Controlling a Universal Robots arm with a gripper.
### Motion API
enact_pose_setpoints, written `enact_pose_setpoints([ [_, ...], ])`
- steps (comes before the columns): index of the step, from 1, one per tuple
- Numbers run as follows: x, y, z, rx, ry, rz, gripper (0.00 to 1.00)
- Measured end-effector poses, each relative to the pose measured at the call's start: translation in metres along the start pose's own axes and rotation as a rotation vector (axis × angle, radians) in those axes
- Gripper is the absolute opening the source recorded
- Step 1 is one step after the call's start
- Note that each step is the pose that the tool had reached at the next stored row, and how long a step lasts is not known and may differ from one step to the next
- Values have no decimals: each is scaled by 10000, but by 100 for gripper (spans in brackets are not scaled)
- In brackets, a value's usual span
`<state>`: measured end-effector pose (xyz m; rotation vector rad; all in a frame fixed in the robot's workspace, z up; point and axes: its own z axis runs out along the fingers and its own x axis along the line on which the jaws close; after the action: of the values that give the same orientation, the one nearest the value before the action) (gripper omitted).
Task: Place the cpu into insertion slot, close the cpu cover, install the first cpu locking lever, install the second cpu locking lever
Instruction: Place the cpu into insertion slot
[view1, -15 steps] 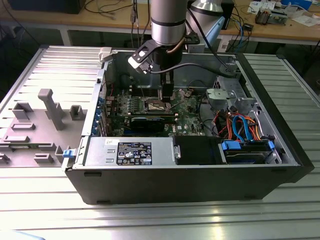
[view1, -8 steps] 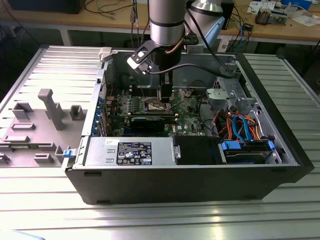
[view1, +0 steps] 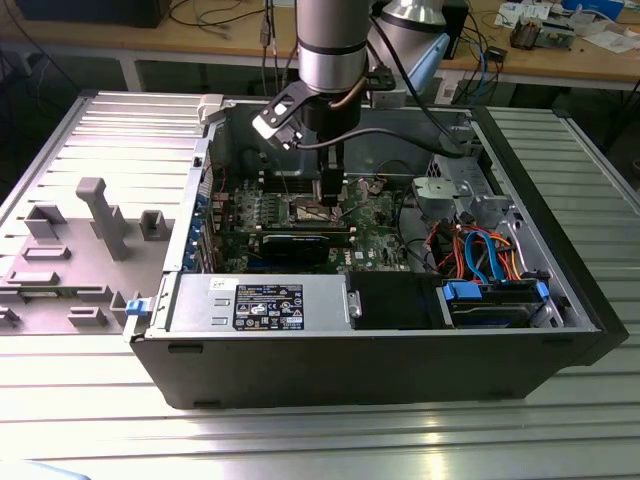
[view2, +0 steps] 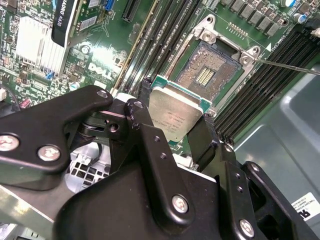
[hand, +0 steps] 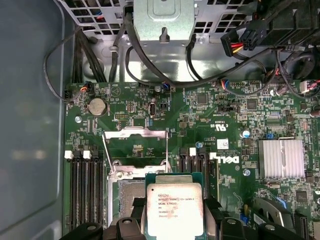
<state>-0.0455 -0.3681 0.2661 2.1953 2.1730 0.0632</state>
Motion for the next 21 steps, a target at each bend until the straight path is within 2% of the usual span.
enact_pose_setpoints([
  [21,0,-63,20,0,-1,0,55],
])
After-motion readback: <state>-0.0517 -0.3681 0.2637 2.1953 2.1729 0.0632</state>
